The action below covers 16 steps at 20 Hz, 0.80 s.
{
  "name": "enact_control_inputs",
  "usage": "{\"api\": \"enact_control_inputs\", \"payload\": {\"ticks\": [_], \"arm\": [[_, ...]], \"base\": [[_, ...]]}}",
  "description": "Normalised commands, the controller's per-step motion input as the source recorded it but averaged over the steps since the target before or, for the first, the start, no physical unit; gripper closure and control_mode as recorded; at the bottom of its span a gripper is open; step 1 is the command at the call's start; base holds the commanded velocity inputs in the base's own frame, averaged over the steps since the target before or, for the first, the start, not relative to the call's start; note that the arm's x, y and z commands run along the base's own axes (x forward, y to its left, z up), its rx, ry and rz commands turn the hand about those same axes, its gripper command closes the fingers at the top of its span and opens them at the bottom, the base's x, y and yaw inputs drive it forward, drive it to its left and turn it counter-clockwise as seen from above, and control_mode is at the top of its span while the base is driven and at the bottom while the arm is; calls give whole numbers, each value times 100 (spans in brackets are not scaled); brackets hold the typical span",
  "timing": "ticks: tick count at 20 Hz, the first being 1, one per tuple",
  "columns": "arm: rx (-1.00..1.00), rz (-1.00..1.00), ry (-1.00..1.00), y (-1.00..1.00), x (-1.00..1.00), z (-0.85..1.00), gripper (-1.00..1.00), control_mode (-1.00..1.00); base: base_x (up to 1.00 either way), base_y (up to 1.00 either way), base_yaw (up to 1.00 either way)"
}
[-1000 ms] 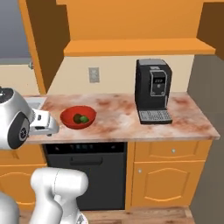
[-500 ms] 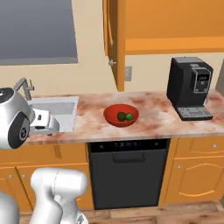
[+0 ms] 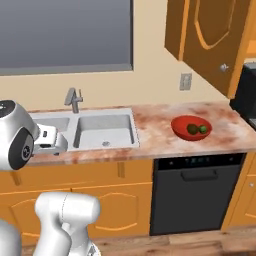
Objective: Pick the avocados from the cabinet and place them in one bowl. Pick the apple from the sink and place it in the other bowl.
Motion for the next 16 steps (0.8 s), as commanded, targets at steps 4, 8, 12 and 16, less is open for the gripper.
{"api": "enact_control_inputs", "payload": {"ticks": [4,8,12,16], "arm": [[0,0,0,0,0,0,-100,100],[0,0,0,0,0,0,-100,100],[0,0,0,0,0,0,-100,100],[0,0,0,0,0,0,-100,100]], "base": [[-2,92,-9],[21,82,-4],[68,37,2],[73,27,3]]}}
